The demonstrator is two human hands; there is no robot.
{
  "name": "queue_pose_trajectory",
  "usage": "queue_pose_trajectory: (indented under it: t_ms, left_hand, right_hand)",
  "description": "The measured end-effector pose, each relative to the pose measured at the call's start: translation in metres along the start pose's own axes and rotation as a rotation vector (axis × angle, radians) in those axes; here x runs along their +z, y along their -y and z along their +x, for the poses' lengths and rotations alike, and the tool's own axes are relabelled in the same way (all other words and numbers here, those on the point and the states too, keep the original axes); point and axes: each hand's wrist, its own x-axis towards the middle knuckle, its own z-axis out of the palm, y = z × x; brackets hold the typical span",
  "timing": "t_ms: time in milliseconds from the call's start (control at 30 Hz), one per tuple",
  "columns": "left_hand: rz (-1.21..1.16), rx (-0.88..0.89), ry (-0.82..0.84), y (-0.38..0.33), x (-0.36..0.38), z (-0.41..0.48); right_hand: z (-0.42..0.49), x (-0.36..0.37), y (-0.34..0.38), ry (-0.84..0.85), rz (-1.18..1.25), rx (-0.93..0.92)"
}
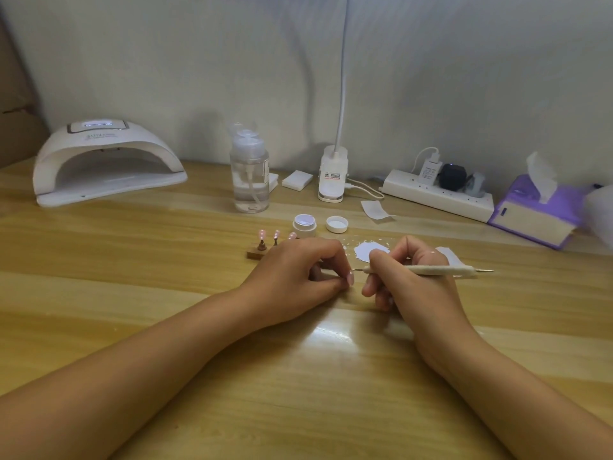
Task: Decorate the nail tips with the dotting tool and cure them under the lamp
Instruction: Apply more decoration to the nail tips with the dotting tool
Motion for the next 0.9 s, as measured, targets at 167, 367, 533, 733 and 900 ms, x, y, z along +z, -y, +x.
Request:
queue_pose_trajectory:
  t_ms: [167,367,533,733,900]
  left_hand:
    - [-0.008,-0.008,0.006,0.0004,-0.0003,-0.0008]
    - [-0.04,-0.023,0.014,0.0005,-0.0002,0.0001]
    - [-0.066,-0.022,0.025,0.0005,-0.0011,0.0001]
    - [-0.016,-0.009,0.004,-0.0005,-0.002,-0.001]
    - [-0.008,-0.004,-0.004,-0.0011,-0.0016,-0.0009]
  right_hand:
    - [-0.0003,-0.0028,0.0053,-0.136,0.181,-0.006]
    - [0.0027,-0.0056,0.0073,-0.245,0.316,0.036]
    - [0.0056,-0.008,0.0092,-0.303,0.366,0.013]
    - [-0.0016,-0.0002,0.0054,-0.095,0.22,0.01]
    - [-0.0024,0.0003,0.0032,-0.012,0.096,0.037]
